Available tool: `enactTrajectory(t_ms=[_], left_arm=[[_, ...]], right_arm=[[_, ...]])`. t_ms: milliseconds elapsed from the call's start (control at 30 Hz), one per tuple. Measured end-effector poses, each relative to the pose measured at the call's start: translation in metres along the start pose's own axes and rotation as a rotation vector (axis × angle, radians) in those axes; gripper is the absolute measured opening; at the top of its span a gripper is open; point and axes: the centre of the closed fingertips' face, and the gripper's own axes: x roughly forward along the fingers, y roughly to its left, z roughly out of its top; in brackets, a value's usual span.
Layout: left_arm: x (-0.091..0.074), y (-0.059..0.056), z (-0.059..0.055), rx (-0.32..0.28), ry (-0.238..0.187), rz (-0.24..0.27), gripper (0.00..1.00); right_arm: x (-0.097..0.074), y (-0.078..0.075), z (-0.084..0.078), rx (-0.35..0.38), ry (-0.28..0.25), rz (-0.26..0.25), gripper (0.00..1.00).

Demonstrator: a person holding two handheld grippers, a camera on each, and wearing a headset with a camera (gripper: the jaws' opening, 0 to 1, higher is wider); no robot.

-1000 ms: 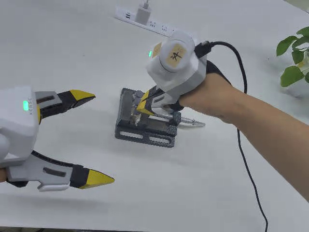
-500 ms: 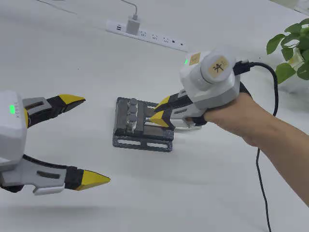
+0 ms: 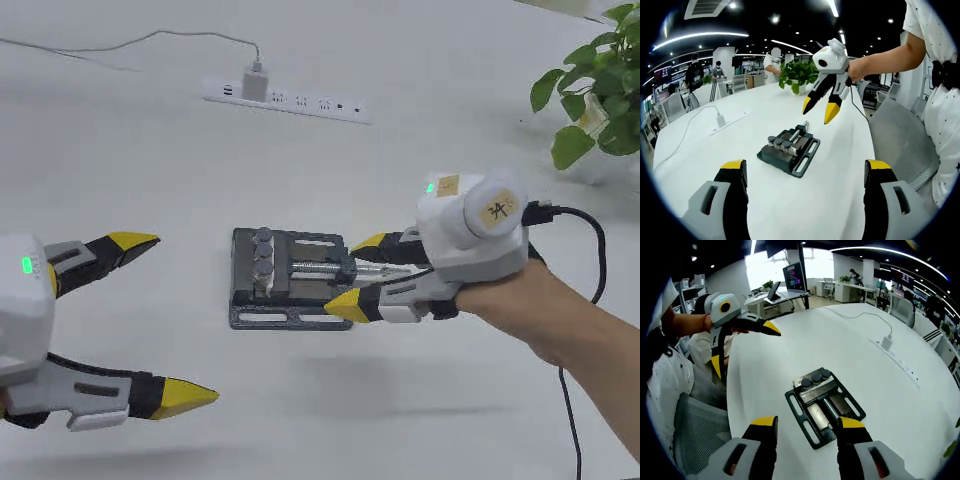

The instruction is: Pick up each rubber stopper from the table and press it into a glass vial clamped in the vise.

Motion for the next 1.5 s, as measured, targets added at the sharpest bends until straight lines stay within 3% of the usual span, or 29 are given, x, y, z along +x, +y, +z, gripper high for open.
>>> enactTrajectory(t_ms=[333,700,967,1500], left_arm=[[0.005,0.008,-0.009,-0.007,0.035,0.012,0.99],[0.013,0.011,-0.012,-0.012,0.07,0.018,0.99],[0.014,0.009,-0.017,-0.019,0.09,0.019,0.99],[0.014,0.004,-0.018,-0.036,0.096,0.018,0.99]], right_arm=[[-0.01,0.0,-0.023,0.042,-0.105,-0.022,0.65],[-0.017,0.0,-0.026,0.059,-0.196,-0.035,0.81],[-0.02,0.004,-0.033,0.073,-0.22,-0.036,0.84],[-0.024,0.005,-0.022,0.074,-0.265,-0.043,0.86]])
